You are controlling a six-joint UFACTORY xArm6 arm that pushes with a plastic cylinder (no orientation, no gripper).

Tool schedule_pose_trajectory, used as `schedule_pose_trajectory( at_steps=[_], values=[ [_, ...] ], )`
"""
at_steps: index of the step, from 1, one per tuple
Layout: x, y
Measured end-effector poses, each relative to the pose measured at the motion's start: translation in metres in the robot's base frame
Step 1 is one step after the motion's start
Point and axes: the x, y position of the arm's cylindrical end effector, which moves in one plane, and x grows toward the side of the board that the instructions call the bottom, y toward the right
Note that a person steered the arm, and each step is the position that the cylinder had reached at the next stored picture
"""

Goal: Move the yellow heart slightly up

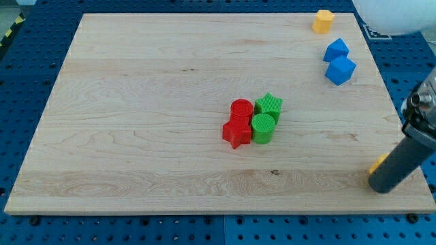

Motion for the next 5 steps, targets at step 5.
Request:
schedule_pose_trajectory(
  at_steps=[5],
  values=[
    [0.016,0.038]
  ],
)
